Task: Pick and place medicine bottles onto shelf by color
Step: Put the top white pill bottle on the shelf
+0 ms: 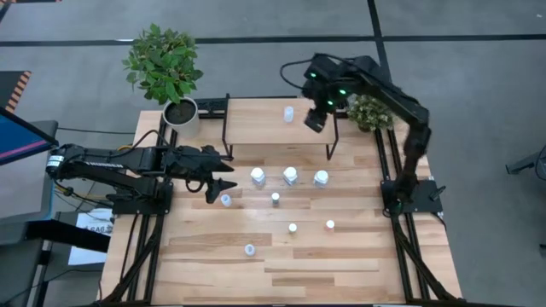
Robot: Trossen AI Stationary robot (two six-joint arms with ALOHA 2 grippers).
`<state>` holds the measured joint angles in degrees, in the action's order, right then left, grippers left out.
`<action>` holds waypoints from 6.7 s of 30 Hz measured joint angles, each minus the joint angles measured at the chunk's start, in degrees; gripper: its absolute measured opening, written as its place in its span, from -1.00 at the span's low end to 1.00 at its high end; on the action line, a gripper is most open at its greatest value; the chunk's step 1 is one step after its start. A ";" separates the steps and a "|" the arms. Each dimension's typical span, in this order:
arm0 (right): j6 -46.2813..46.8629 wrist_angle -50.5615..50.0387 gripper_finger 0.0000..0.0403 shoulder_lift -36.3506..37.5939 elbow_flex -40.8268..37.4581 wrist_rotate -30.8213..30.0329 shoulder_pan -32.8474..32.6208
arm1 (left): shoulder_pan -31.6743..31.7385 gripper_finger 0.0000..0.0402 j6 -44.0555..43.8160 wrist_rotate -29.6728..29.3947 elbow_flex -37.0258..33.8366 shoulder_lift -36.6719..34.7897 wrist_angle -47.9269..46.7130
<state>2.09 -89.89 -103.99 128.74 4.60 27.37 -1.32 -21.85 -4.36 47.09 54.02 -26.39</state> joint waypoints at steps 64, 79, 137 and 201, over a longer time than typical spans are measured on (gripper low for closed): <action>40.93 8.53 -0.11 38.65 -42.76 -9.46 -38.66 | -6.78 0.29 21.26 -5.14 -1.67 30.09 -10.21; 40.95 8.57 -0.11 38.65 -42.76 -9.44 -38.61 | -3.88 0.29 30.21 -1.47 -3.26 30.49 -4.65; 39.47 8.99 -0.11 38.62 -42.74 -11.08 -38.59 | -15.46 -0.53 20.22 5.29 16.17 52.87 -63.57; 38.00 8.95 -0.11 38.63 -42.74 -11.10 -38.59 | -25.78 -0.08 -48.84 -0.65 -0.14 9.91 -41.67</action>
<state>40.10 -80.94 -65.36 86.00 -6.50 -11.22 -27.10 -70.69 -5.01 46.95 63.93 -68.06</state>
